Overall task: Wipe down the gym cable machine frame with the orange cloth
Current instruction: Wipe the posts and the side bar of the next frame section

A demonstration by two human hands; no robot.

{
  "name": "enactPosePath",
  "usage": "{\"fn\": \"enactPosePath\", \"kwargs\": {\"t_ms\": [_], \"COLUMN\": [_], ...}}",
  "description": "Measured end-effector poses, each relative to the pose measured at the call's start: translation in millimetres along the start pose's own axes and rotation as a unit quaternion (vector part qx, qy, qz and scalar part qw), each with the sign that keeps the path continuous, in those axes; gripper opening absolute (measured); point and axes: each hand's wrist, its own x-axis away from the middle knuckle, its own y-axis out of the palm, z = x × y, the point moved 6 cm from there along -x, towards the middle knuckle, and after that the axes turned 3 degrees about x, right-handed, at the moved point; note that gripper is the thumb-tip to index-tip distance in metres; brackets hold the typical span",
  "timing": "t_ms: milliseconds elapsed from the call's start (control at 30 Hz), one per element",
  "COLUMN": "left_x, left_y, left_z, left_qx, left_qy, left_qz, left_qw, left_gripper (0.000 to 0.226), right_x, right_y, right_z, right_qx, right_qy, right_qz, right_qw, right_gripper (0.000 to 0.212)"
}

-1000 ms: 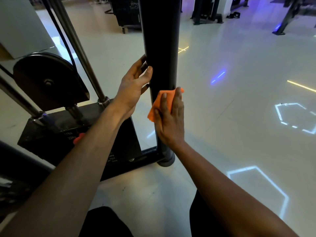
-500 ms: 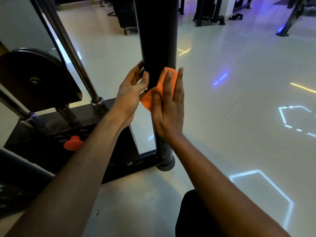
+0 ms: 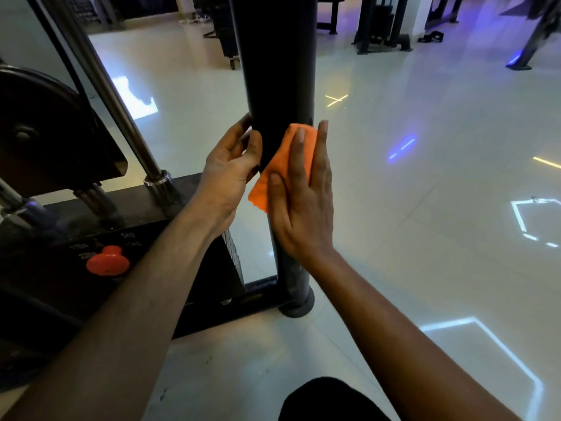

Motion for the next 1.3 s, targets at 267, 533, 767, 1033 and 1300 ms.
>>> {"fn": "enactPosePath", "kwargs": {"t_ms": [267,533,767,1033,1300], "left_x": [4,19,30,31,35], "left_y": [-4,3,3,-1,-7], "left_z": [-27,-55,-86,-124,-161], "left_qx": [-0.012,-0.05,-0.027,-0.005,-0.007], "left_qy": [-0.002,0.006,-0.012,-0.03,-0.04], "left_qz": [-0.006,0.001,-0.016,-0.034,-0.043], "left_qw": [1.0,0.999,0.999,0.999,0.998], "left_gripper": [0.048,0.05,0.053,0.043,0.047], "right_x": [73,71,110,120,123], "right_y": [26,28,36,53,60], "right_z": [39,40,72,74,80], "right_qx": [0.058,0.052,0.078,0.091,0.028], "right_qy": [-0.012,-0.015,-0.042,-0.058,0.0], "right_qz": [-0.063,-0.042,-0.115,-0.079,-0.042], "right_qw": [0.996,0.998,0.989,0.991,0.999], "right_gripper": [0.094,0.078,0.076,0.081,0.077]}}
